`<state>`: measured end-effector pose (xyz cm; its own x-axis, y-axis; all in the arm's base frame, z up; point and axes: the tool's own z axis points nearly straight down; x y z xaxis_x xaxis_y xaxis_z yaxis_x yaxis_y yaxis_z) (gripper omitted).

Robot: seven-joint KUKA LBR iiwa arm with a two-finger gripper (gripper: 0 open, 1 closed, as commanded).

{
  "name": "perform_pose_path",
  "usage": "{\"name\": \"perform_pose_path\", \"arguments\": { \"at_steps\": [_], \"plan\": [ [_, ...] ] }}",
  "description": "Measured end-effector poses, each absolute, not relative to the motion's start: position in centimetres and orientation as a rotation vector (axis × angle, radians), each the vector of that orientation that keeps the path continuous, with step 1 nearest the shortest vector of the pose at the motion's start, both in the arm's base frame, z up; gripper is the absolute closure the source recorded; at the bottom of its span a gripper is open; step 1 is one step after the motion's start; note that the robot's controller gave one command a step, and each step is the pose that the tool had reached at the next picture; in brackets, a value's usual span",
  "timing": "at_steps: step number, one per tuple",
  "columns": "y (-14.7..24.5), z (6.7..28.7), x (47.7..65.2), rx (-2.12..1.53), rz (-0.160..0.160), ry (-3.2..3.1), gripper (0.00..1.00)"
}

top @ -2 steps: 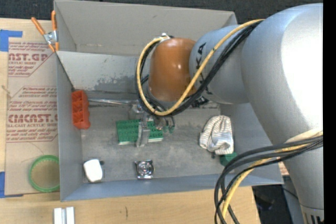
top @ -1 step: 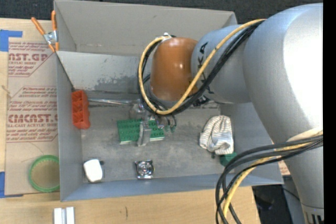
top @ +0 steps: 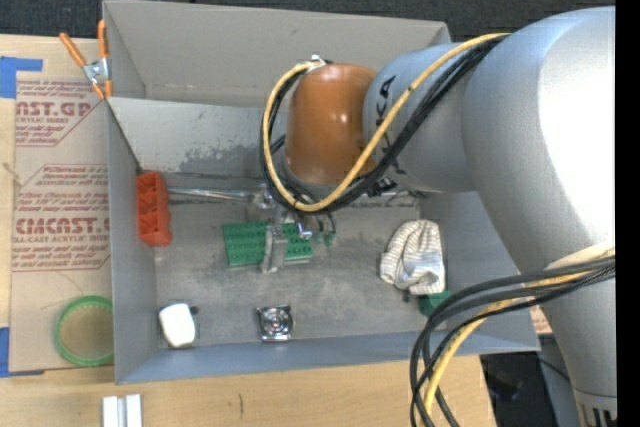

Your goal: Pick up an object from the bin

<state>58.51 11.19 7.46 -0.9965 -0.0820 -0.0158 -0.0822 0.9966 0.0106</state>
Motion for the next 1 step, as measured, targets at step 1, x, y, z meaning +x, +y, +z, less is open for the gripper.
{"name": "perform_pose_path", "arguments": {
  "at_steps": [1],
  "plan": [
    [10.64,12.02,57.95,-0.145,0.016,3.131,1.00]
  ]
}}
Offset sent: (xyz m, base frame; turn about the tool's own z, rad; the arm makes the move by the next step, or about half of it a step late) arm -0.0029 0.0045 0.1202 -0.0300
